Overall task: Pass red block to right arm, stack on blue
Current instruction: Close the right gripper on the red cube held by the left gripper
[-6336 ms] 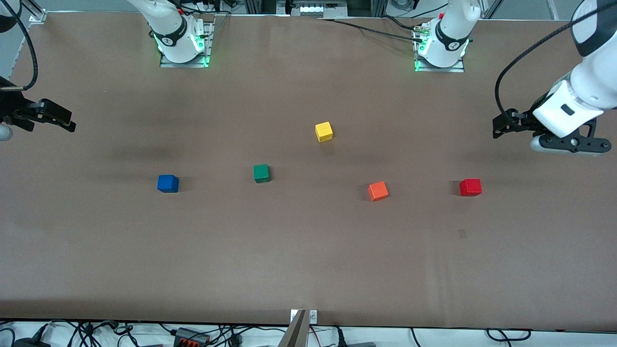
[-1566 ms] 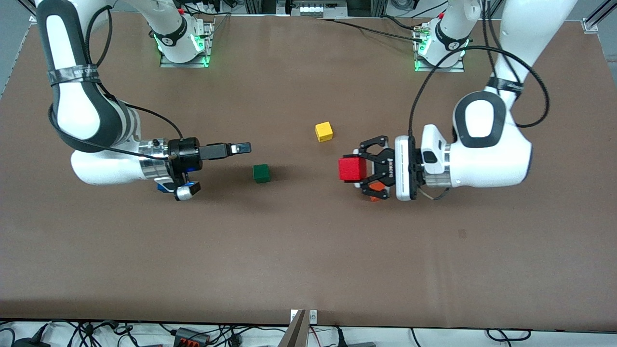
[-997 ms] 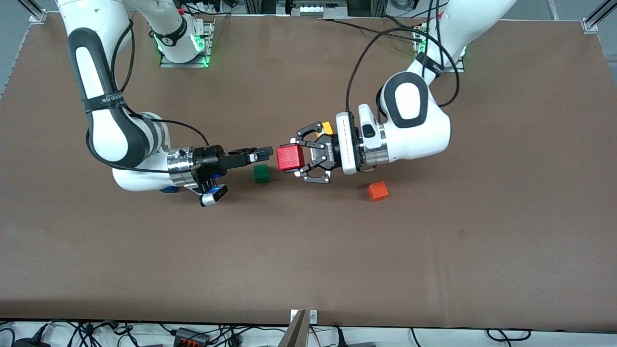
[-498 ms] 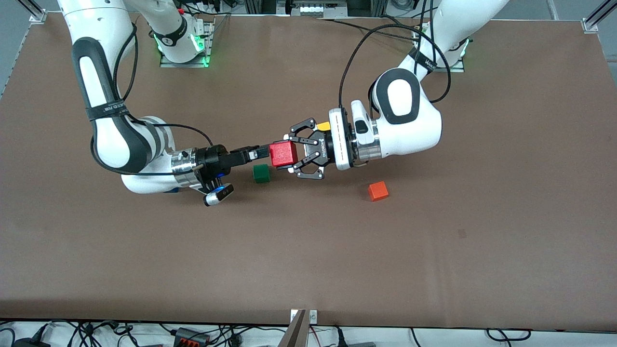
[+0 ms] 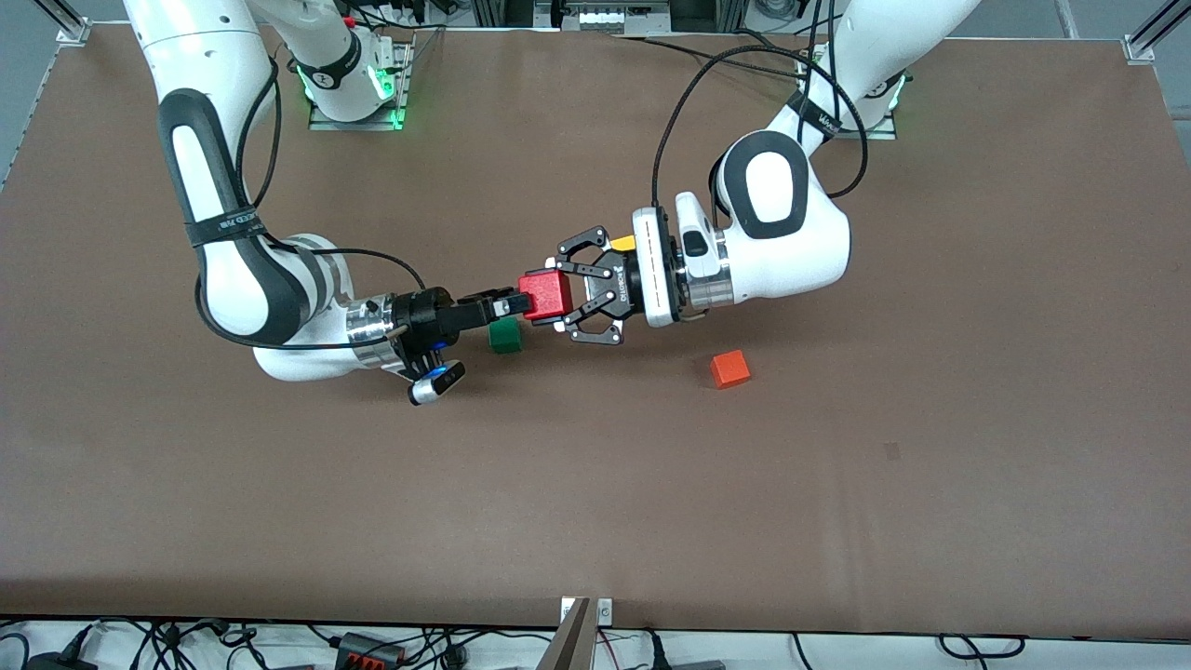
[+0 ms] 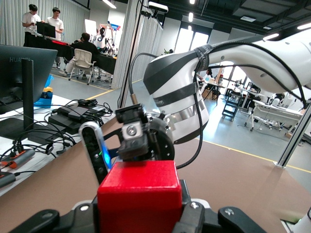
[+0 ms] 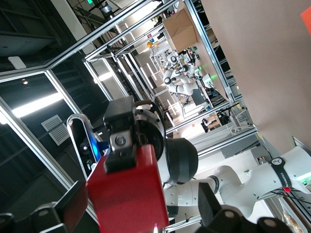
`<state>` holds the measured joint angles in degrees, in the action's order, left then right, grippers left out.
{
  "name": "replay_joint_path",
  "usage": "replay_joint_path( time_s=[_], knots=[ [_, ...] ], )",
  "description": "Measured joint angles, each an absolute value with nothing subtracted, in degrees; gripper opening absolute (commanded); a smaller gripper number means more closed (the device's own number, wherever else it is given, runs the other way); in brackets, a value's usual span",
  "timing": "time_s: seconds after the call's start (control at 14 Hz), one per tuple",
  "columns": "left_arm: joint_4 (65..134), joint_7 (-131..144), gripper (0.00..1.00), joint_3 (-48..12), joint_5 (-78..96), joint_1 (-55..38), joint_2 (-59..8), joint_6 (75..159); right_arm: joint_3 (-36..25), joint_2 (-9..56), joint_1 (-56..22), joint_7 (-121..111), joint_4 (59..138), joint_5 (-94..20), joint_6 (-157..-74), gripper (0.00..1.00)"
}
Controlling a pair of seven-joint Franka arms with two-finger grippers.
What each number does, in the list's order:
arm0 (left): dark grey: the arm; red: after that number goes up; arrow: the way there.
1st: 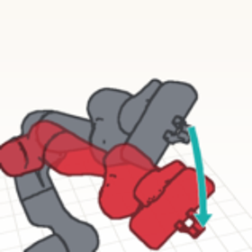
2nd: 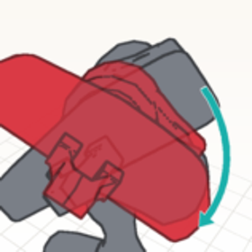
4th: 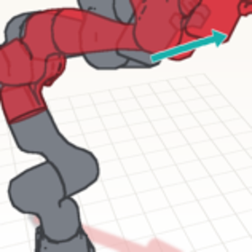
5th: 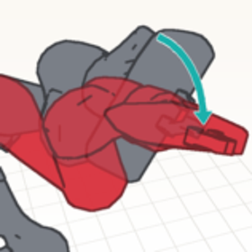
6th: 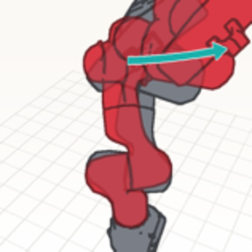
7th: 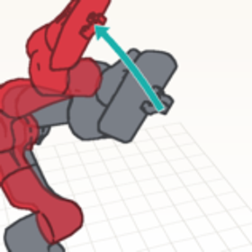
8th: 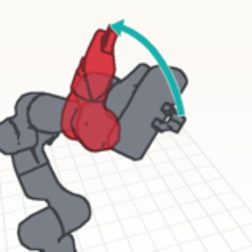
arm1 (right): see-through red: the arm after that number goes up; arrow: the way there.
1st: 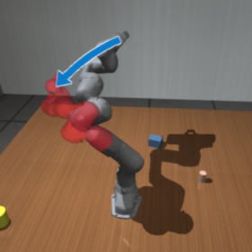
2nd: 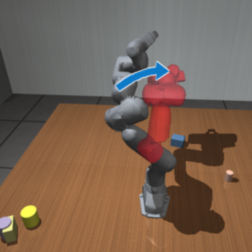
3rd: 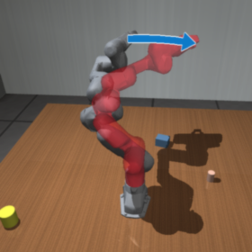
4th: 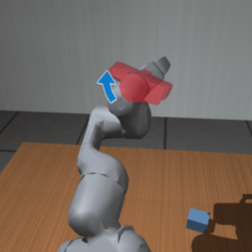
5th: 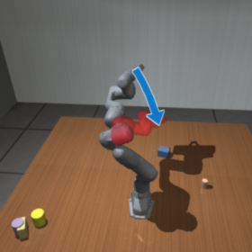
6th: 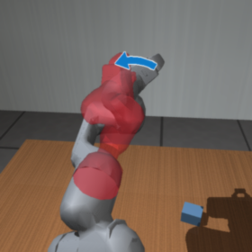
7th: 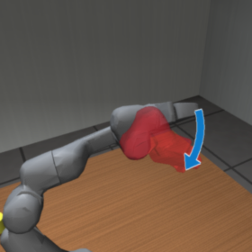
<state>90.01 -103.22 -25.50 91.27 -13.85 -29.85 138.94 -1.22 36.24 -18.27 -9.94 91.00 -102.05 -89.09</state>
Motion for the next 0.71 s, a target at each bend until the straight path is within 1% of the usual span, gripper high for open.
replay_joint_path(
  time_s=[0.07,0.21,0.28,0.57,0.64,0.71],
  knots=[
    [90.0,-103.2,0.02,-25.5,91.4,-14.0,-29.9,138.9,-1.2,36.5,-18.4,-9.9,90.7,-102.3,-89.1,1.0],
    [90.0,-103.2,0.03,-25.5,91.5,-14.1,-29.9,138.9,-1.2,36.5,-18.5,-9.9,90.5,-102.4,-89.1,0.88],
    [90.0,-103.2,0.02,-25.5,91.5,-14.1,-29.9,138.9,-1.2,36.5,-18.5,-9.9,90.5,-102.4,-89.1,0.85],
    [90.0,-103.2,0.02,-25.5,91.5,-14.1,-29.9,138.9,-1.2,36.5,-18.5,-9.9,90.2,-102.5,-89.0,0.84],
    [90.0,-103.2,0.02,-25.5,91.5,-14.1,-29.9,139.0,-1.2,36.5,-18.5,-9.9,90.2,-102.5,-88.9,0.81],
    [90.0,-103.2,0.03,-25.5,91.5,-14.1,-29.9,139.0,-1.2,36.5,-18.5,-9.9,90.2,-102.5,-88.9,0.74]
  ],
)
